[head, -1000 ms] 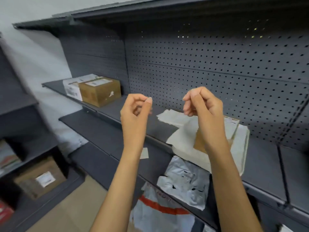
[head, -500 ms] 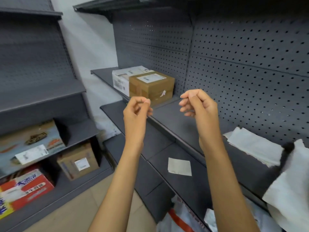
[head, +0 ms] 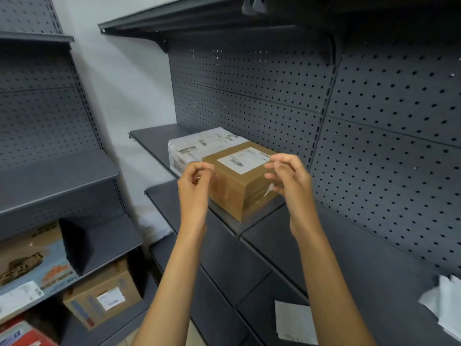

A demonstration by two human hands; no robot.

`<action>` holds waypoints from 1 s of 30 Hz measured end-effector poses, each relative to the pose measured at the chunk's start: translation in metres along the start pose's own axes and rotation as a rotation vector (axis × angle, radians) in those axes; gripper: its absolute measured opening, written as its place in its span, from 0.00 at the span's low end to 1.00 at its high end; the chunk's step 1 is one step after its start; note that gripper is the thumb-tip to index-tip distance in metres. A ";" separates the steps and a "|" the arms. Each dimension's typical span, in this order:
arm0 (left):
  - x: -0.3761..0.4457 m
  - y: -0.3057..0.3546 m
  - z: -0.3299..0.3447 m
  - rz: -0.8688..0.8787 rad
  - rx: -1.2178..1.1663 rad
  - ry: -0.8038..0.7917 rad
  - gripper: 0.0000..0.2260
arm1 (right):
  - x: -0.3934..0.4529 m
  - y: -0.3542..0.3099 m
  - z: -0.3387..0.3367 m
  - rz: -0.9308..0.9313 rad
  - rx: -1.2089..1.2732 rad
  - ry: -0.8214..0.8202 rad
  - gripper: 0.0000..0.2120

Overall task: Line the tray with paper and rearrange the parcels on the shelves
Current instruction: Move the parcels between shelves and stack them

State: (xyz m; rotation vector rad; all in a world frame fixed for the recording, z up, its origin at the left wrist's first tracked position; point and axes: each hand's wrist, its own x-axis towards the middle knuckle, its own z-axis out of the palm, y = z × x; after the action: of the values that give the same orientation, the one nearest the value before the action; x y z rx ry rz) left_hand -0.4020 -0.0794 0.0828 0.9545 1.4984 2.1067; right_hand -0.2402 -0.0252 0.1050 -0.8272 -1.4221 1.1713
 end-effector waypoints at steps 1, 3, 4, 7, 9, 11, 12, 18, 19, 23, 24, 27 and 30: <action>0.009 -0.004 0.000 -0.015 0.003 -0.003 0.10 | 0.006 0.004 0.004 0.029 -0.009 -0.009 0.06; 0.038 -0.013 0.001 -0.032 0.008 -0.031 0.09 | 0.025 0.014 0.020 0.057 -0.055 -0.015 0.07; 0.054 -0.017 0.002 -0.034 0.016 -0.062 0.08 | 0.036 0.019 0.028 0.058 -0.082 -0.009 0.07; 0.098 -0.027 0.002 -0.014 0.052 -0.152 0.07 | 0.061 0.030 0.047 0.063 -0.164 0.037 0.11; 0.123 -0.033 0.004 -0.003 0.070 -0.229 0.06 | 0.076 0.041 0.054 0.084 -0.193 0.087 0.12; 0.145 -0.042 0.006 -0.031 0.094 -0.311 0.07 | 0.086 0.058 0.063 0.096 -0.232 0.178 0.11; 0.152 -0.046 0.008 -0.047 0.113 -0.340 0.08 | 0.090 0.067 0.064 0.093 -0.281 0.233 0.13; 0.185 -0.078 0.016 -0.155 0.296 -0.575 0.12 | 0.095 0.103 0.073 0.170 -0.203 0.371 0.30; 0.191 -0.082 0.018 -0.167 0.343 -0.610 0.14 | 0.096 0.107 0.074 0.183 -0.141 0.380 0.35; 0.202 -0.086 0.023 -0.239 0.396 -0.744 0.23 | 0.095 0.101 0.079 0.339 0.193 0.450 0.36; 0.202 -0.085 0.025 -0.262 0.383 -0.776 0.23 | 0.094 0.100 0.080 0.367 0.238 0.454 0.31; 0.201 -0.084 0.025 -0.298 0.353 -0.824 0.22 | 0.092 0.099 0.081 0.394 0.312 0.487 0.26; 0.198 -0.078 0.022 -0.322 0.299 -0.859 0.22 | 0.084 0.091 0.082 0.358 0.319 0.498 0.26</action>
State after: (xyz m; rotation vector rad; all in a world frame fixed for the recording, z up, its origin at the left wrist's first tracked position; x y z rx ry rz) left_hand -0.5299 0.0926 0.0750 1.3702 1.3653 1.0299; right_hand -0.3464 0.0609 0.0467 -1.0782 -0.6762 1.2995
